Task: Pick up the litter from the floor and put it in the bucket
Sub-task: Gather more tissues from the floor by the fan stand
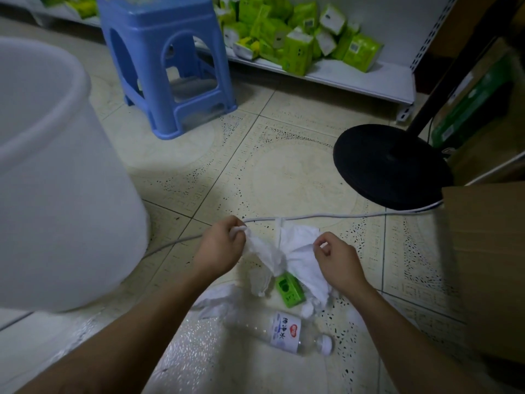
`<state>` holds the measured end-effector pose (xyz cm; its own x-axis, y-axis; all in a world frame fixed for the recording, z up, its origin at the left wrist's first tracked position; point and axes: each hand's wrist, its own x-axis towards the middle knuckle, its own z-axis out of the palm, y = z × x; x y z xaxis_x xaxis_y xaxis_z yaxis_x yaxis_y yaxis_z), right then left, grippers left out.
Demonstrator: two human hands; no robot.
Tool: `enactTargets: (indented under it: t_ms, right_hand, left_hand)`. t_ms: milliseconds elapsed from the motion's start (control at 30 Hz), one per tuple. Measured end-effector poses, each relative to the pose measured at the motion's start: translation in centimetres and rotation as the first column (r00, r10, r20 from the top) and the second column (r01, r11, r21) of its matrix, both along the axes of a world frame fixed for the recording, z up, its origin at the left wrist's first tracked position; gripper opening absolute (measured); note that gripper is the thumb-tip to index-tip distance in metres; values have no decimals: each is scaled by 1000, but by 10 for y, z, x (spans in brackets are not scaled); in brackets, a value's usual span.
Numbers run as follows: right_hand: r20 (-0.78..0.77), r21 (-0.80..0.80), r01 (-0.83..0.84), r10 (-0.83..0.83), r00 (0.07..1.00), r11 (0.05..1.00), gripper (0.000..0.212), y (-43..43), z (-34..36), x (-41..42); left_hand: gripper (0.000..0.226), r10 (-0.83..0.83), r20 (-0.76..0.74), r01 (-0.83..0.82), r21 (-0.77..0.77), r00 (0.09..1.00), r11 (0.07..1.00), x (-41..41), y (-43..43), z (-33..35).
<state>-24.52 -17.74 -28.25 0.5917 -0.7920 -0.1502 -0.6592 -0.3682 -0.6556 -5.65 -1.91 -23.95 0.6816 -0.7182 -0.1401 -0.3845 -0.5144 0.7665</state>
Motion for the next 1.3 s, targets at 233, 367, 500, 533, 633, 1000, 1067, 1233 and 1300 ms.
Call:
enactTargets:
  t_ms: [233, 367, 500, 533, 633, 1000, 1067, 1233, 1300]
  right_hand:
    - [114, -28, 79, -76, 991, 996, 9, -1, 7, 7]
    - [20, 32, 17, -17, 1000, 999, 11, 0, 5, 11]
    - [-29, -11, -63, 62, 998, 998, 10, 7, -2, 13]
    - [21, -31, -48, 49, 999, 998, 11, 9, 0, 15]
    - [135, -46, -33, 39, 990, 998, 13, 9, 11, 20]
    - [317, 437, 88, -245, 916, 895, 20, -8, 56, 44]
    - [313, 461, 40, -205, 928, 887, 23, -14, 75, 52]
    - [338, 349, -14, -112, 934, 937, 9, -26, 141, 78]
    - [362, 307, -38, -79, 929, 951, 6, -26, 173, 94]
  left_hand:
    - [14, -3, -21, 4, 25, 1000, 1000, 2, 1, 2]
    - [13, 14, -16, -14, 34, 1000, 999, 5, 4, 1]
    - [13, 24, 11, -24, 41, 1000, 999, 10, 7, 2]
    - [13, 26, 18, -26, 41, 1000, 999, 11, 7, 3]
    - [12, 18, 45, -20, 33, 999, 999, 14, 7, 6]
    - [16, -19, 60, 21, -37, 998, 999, 26, 4, 37]
    - [17, -41, 102, 47, -52, 994, 998, 34, 2, 54]
    - [17, -38, 248, 72, -128, 968, 989, 61, -12, 122]
    - [17, -46, 297, 94, -150, 954, 984, 74, -17, 156]
